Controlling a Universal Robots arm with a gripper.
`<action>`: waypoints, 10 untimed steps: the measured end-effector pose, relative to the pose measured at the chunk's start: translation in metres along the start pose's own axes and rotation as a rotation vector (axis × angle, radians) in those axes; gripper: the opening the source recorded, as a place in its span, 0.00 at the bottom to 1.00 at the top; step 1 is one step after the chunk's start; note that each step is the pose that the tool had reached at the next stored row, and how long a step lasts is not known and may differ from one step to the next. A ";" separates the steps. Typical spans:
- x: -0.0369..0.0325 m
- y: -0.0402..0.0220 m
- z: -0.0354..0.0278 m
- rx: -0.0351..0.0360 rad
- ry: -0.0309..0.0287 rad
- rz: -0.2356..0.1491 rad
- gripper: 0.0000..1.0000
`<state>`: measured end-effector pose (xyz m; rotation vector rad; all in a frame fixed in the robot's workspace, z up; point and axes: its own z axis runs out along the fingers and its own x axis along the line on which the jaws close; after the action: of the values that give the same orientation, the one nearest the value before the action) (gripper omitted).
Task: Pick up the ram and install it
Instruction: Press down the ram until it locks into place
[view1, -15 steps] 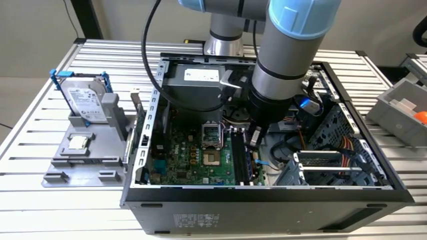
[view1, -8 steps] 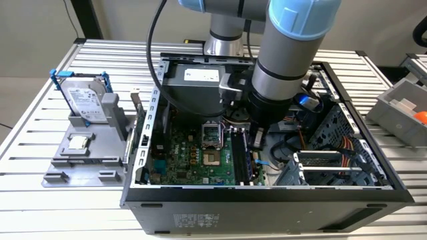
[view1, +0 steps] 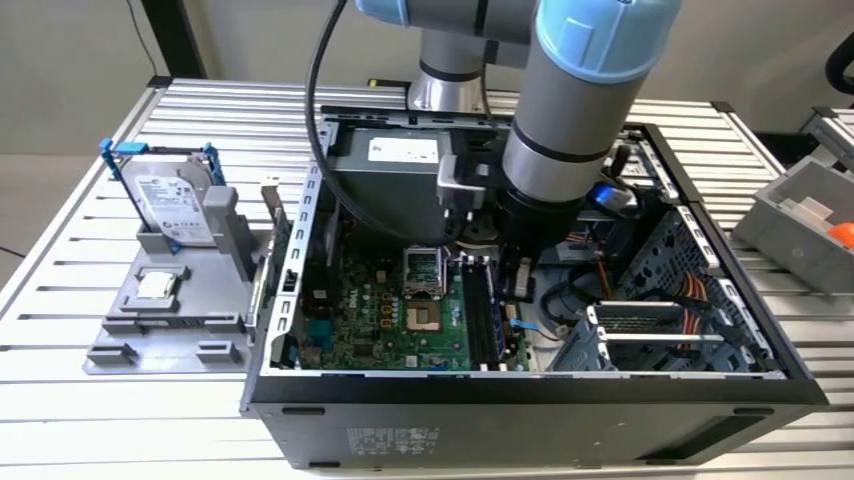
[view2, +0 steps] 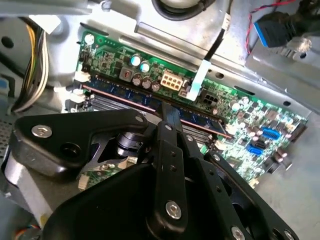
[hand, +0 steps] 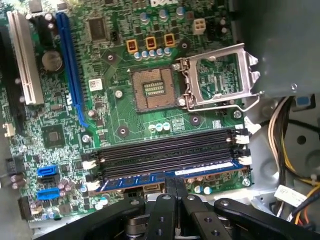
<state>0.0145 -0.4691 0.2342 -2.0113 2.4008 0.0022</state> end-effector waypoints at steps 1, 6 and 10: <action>0.0001 0.0003 0.0002 -0.0001 0.0001 -0.011 0.00; 0.0002 0.0009 0.0015 -0.0005 0.0001 -0.058 0.00; 0.0002 0.0012 0.0018 -0.0008 0.0000 -0.106 0.00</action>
<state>0.0132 -0.4691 0.2324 -2.1359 2.2912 0.0024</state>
